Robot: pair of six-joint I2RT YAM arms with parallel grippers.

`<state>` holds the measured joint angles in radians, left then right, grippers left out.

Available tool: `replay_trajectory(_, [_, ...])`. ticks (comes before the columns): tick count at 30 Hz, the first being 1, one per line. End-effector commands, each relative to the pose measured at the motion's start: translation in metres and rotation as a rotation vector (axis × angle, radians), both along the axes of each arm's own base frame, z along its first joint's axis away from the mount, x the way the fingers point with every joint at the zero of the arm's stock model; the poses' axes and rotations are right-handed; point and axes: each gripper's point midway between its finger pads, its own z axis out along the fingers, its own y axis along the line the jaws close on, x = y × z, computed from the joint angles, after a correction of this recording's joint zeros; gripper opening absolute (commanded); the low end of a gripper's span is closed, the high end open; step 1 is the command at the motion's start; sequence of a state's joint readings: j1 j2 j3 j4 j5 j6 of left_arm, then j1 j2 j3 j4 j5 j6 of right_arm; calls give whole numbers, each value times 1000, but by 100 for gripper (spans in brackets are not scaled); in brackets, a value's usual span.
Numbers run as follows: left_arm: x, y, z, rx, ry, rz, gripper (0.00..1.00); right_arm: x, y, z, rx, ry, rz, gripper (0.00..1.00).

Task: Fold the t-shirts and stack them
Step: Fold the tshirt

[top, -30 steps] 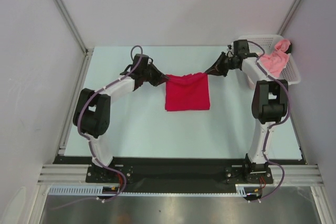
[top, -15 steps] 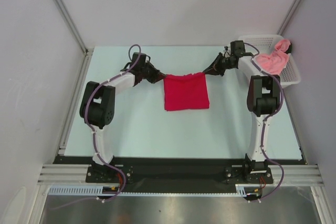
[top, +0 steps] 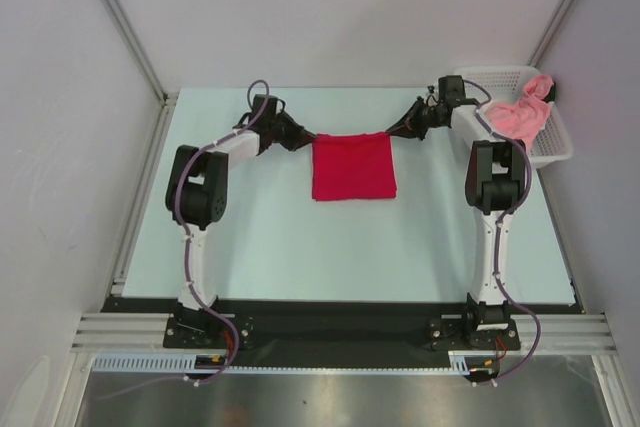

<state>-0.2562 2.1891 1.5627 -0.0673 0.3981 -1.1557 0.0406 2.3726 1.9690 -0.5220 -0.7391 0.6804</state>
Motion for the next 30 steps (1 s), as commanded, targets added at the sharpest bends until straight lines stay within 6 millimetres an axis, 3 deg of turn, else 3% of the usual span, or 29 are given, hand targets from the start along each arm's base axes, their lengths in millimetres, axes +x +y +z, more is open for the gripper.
replay_trajectory(1, [19,2,11,5,-62,-33,3,22,-8,7,17,-62,-18,3])
replay_trajectory(2, [27,2,13,18,-79,-29,8,26,-10,-1,14,-56,-23,9])
replay_trajectory(4, [36,14,8,94,-97,-30,23,38,-11,3,10,-112,-12,20])
replay_trajectory(5, [53,19,28,132,-157,-34,27,40,-17,-4,-16,-110,-3,23])
replay_trajectory(6, [64,40,18,236,-146,4,29,51,-19,2,-31,-137,2,26])
replay_trajectory(7, [56,52,15,337,-131,-49,34,50,-42,-1,-43,-96,-25,32])
replay_trajectory(10, [52,56,60,391,-247,-98,40,46,-58,25,-110,-157,-9,41])
replay_trajectory(12, [36,49,67,380,-268,-154,42,37,-61,39,-143,-194,13,43])
replay_trajectory(13, [26,40,92,332,-322,-193,43,24,-59,45,-152,-195,20,45])
replay_trajectory(14, [9,36,80,301,-304,-224,43,16,-54,54,-146,-214,30,44])
replay_trajectory(15, [0,26,84,265,-329,-246,43,9,-49,60,-128,-226,35,44])
replay_trajectory(16, [-2,15,116,200,-439,-243,43,8,-38,93,-94,-340,30,44])
replay_trajectory(17, [-24,1,95,140,-411,-293,42,-13,-24,71,-46,-285,59,43])
replay_trajectory(18, [-29,-8,101,96,-447,-300,41,-23,-8,69,-13,-288,78,42])
replay_trajectory(19, [-27,-16,115,35,-506,-279,41,-21,3,88,28,-368,70,40])
replay_trajectory(20, [-36,-24,102,5,-491,-290,41,-33,11,66,50,-324,74,39])
replay_trajectory(21, [-40,-39,99,-33,-488,-300,41,-38,28,64,73,-330,92,36])
replay_trajectory(22, [-38,-49,102,-64,-519,-308,41,-29,35,71,99,-409,93,30])
replay_trajectory(23, [-38,-58,101,-98,-526,-317,40,-29,43,57,147,-351,73,25])
replay_trajectory(24, [-39,-72,82,-150,-479,-318,40,-28,49,47,169,-335,67,19])
replay_trajectory(25, [-33,-80,89,-193,-533,-311,40,-18,55,53,201,-389,63,13])
replay_trajectory(26, [-29,-85,83,-219,-526,-300,39,-13,60,28,234,-317,42,11])
replay_trajectory(28, [-15,-90,57,-294,-484,-247,38,7,68,32,284,-357,35,8])
replay_trajectory(29, [-6,-92,60,-316,-496,-232,37,13,70,27,303,-352,30,8])
replay_trajectory(30, [3,-90,37,-314,-468,-215,36,20,70,4,307,-305,8,8])
